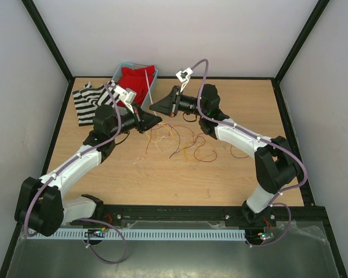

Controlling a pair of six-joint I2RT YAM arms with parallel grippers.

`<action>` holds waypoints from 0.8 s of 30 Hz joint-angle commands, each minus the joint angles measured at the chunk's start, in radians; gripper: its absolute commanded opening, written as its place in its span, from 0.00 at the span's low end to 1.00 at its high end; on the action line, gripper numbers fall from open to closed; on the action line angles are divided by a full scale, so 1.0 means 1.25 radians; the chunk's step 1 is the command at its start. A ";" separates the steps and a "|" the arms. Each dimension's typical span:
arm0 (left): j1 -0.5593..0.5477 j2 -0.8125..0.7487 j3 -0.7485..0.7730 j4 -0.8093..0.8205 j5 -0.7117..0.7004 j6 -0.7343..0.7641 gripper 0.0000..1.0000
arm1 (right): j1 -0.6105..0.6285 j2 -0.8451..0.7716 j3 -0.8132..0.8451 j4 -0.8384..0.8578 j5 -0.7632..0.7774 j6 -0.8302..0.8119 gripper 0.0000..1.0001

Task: Zip-tie the wires
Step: Adjust the ribbon.

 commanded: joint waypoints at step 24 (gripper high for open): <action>-0.067 0.086 -0.098 0.003 0.033 -0.004 0.00 | -0.015 -0.053 0.110 0.027 0.034 -0.029 0.00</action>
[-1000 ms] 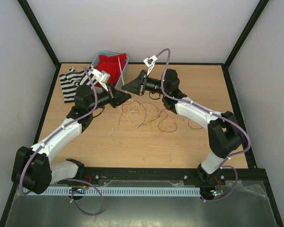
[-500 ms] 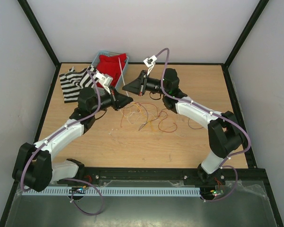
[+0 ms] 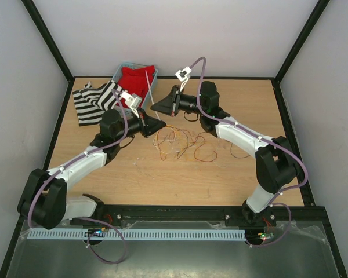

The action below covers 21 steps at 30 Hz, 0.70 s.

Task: Zip-tie the wires
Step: Adjust the ribbon.

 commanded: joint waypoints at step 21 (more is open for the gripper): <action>0.033 -0.048 -0.019 -0.154 0.053 -0.030 0.00 | -0.097 -0.256 -0.145 0.092 0.080 -0.197 0.78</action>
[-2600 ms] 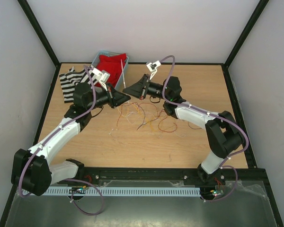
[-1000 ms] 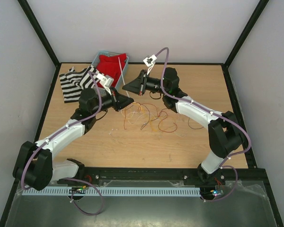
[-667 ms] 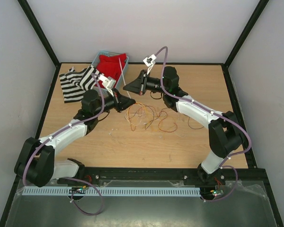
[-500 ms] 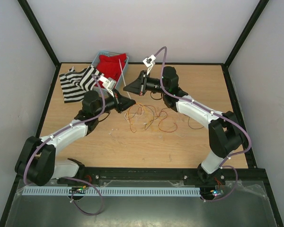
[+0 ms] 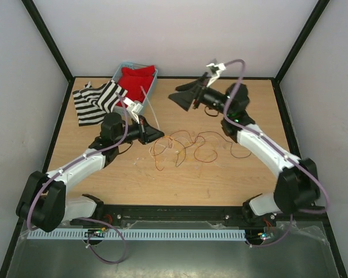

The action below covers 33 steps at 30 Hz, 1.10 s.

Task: Zip-tie the wires
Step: Adjust the ribbon, then adjust the cable at the center of the board.

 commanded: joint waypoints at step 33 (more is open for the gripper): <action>0.032 -0.187 0.116 -0.301 -0.062 -0.073 0.00 | 0.299 0.140 -0.509 0.642 0.705 -0.580 0.99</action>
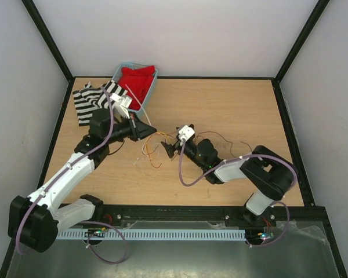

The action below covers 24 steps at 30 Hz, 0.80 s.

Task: Zip-tie the wires
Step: Adjust the cable at the center of the board.

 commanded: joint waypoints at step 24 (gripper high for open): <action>0.006 -0.175 0.029 -0.115 -0.007 -0.010 0.00 | -0.248 0.206 0.153 0.173 0.120 0.135 0.99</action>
